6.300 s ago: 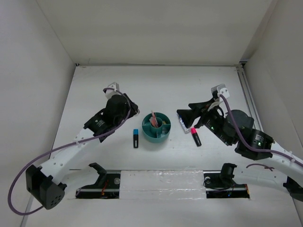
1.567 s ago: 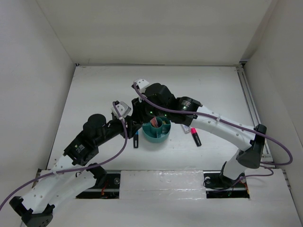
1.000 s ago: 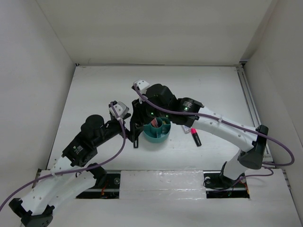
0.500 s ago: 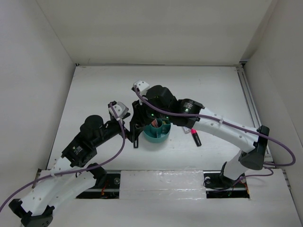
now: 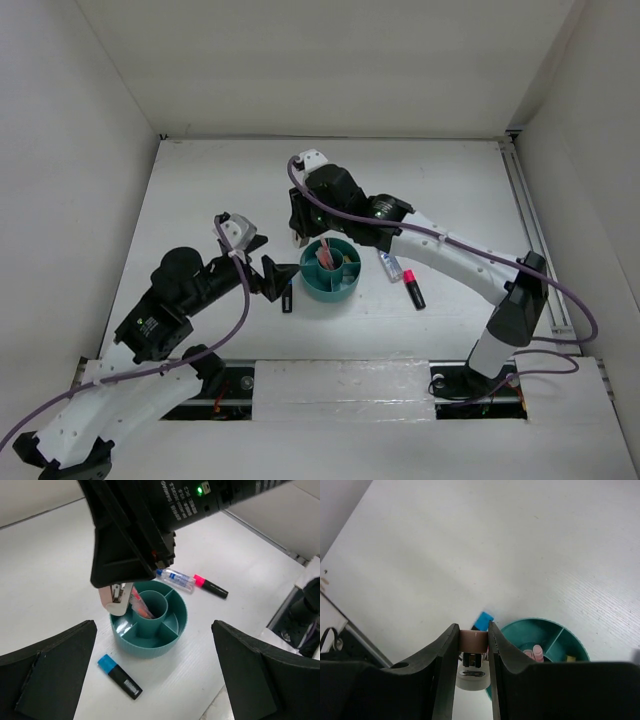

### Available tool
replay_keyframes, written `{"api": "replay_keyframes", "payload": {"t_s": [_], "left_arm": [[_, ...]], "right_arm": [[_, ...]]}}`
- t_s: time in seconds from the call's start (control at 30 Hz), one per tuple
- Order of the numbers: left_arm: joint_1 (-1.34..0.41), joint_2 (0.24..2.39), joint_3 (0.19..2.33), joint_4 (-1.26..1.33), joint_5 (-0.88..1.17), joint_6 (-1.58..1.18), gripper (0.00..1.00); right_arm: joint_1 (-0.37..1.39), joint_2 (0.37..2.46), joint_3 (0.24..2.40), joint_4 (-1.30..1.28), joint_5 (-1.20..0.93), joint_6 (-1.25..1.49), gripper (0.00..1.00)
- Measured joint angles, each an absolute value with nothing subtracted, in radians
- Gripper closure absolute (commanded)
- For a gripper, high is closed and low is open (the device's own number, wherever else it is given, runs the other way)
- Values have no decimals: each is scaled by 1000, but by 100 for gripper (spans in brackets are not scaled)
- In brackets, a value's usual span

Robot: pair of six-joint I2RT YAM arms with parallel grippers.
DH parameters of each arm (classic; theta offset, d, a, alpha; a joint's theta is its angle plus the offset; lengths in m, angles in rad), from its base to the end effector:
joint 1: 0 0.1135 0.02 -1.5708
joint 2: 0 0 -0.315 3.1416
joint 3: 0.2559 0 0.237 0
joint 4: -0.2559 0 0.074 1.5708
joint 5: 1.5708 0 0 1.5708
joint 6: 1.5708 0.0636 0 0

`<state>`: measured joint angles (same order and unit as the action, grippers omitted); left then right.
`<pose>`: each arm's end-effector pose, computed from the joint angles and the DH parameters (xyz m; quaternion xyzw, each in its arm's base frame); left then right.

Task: Sort the stationery into containers
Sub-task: Place the stapler in the storage box.

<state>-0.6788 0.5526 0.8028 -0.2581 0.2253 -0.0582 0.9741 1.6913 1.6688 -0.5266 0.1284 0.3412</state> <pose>0.0651 -0.0708 0.3927 0.2908 0.6475 -0.3265 0.6241 0.2345 0.3307 0.4095 -0.2411 0.8371 0.2539 0.4204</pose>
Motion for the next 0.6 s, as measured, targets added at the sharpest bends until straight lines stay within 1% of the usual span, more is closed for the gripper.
{"api": "replay_keyframes", "payload": {"t_s": [0.13, 0.33, 0.4, 0.5, 0.6], "left_arm": [[-679, 545, 841, -315, 83, -121, 0], [-678, 474, 883, -467, -448, -398, 0], [-678, 433, 884, -514, -593, -483, 0], [-678, 390, 884, -560, -725, -561, 0], [-678, 384, 884, -582, -789, -600, 0]], "right_arm": [[973, 1710, 1669, -505, 188, 390, 100], [975, 1710, 1669, -485, 302, 484, 100], [975, 1712, 1669, -485, 340, 508, 100], [976, 1720, 1669, -486, 383, 533, 100], [980, 1739, 1669, -487, 418, 555, 100]]}}
